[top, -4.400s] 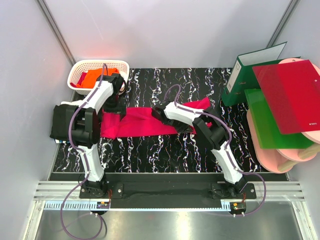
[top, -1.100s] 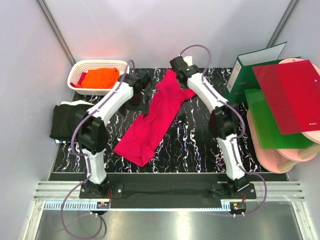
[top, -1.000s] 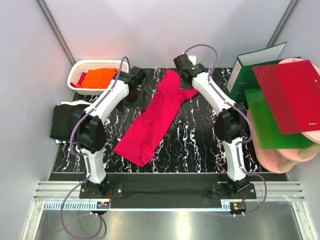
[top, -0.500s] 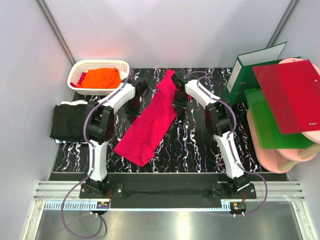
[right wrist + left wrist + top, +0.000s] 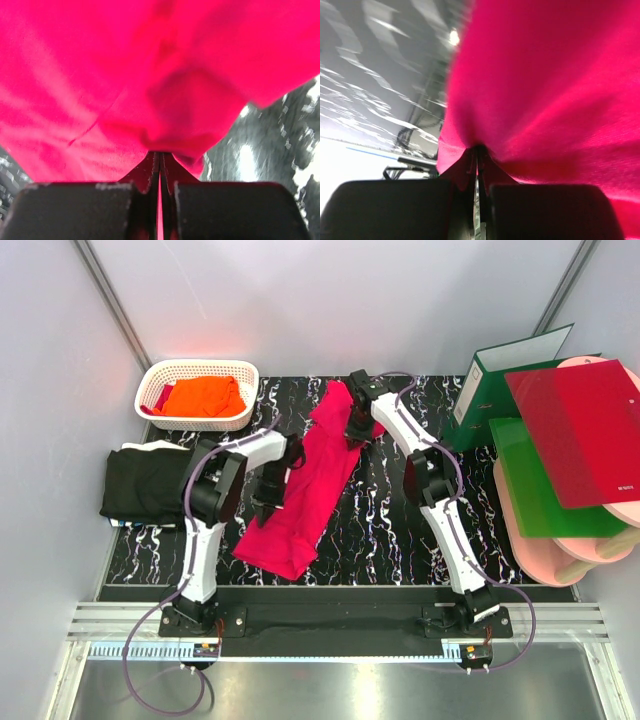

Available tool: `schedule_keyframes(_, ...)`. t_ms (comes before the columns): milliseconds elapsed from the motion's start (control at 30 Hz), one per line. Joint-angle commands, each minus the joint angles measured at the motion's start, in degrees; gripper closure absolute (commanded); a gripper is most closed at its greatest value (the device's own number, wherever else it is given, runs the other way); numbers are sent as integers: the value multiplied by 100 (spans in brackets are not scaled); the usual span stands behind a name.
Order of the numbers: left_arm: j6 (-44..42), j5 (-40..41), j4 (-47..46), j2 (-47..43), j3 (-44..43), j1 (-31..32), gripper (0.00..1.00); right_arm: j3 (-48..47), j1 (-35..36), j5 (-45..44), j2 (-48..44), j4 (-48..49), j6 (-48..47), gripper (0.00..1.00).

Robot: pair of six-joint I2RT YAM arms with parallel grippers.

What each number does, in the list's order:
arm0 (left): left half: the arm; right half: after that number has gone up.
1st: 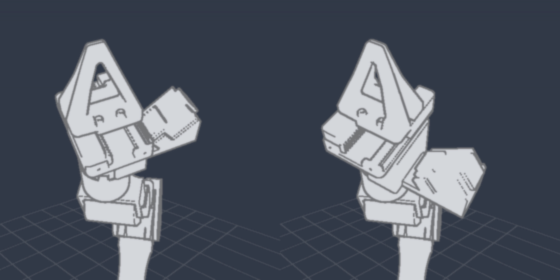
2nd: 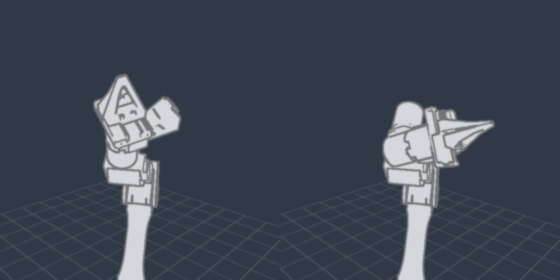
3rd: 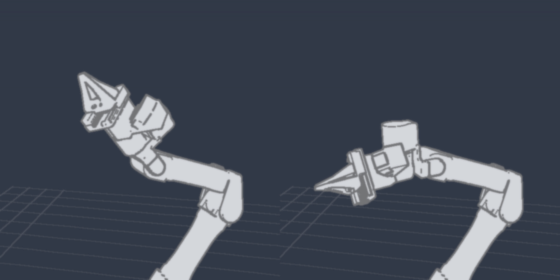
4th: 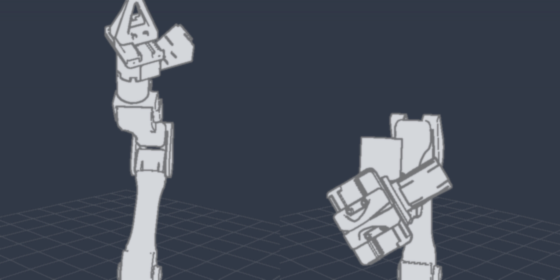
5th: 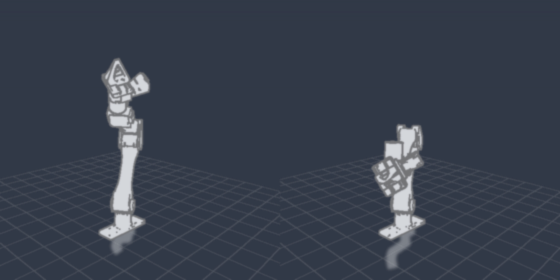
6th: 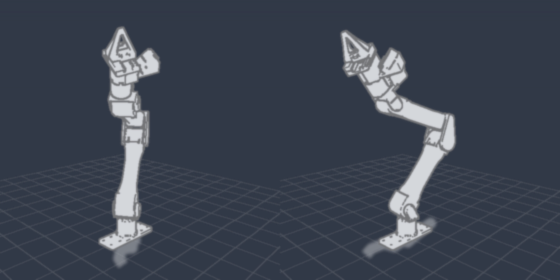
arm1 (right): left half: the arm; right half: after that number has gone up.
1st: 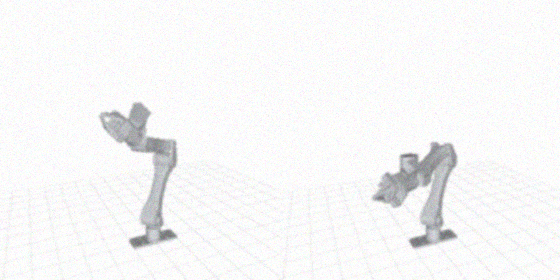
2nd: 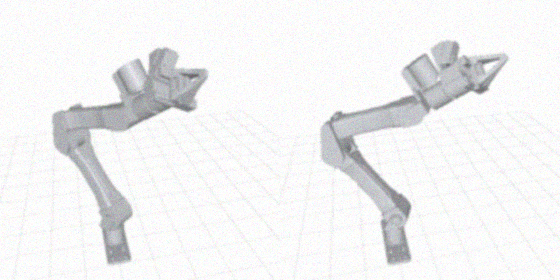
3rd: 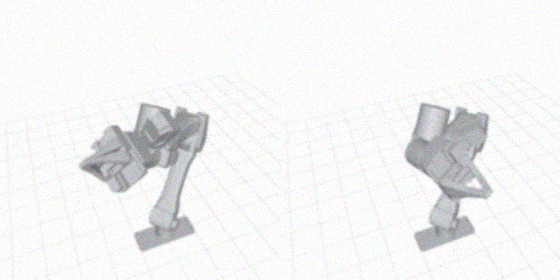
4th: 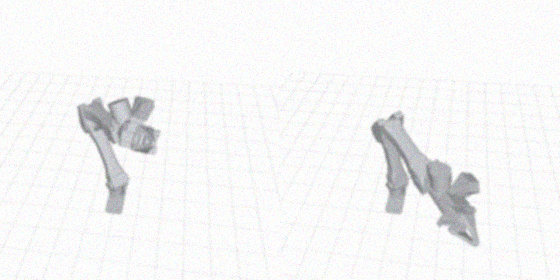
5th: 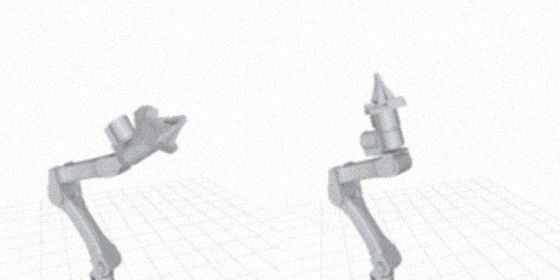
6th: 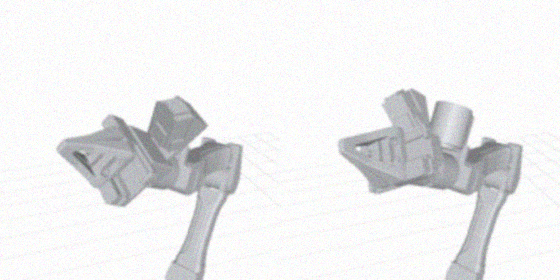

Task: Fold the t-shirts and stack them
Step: Rotate the tshirt 90 degrees

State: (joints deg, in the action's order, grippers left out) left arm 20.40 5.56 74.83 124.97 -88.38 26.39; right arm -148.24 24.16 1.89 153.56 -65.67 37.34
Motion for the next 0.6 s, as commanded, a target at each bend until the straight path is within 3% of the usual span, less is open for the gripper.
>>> schedule_keyframes(0,165,-521,-293,265,207,331,100,-521,-157,-531,219,-78,-69,100)
schedule_keyframes(200,368,-1170,-425,353,383,586,100,-863,-219,-1331,376,159,-526,100)
schedule_keyframes(567,605,-2323,-654,669,-504,991,100,-900,-219,-321,491,1443,-913,100)
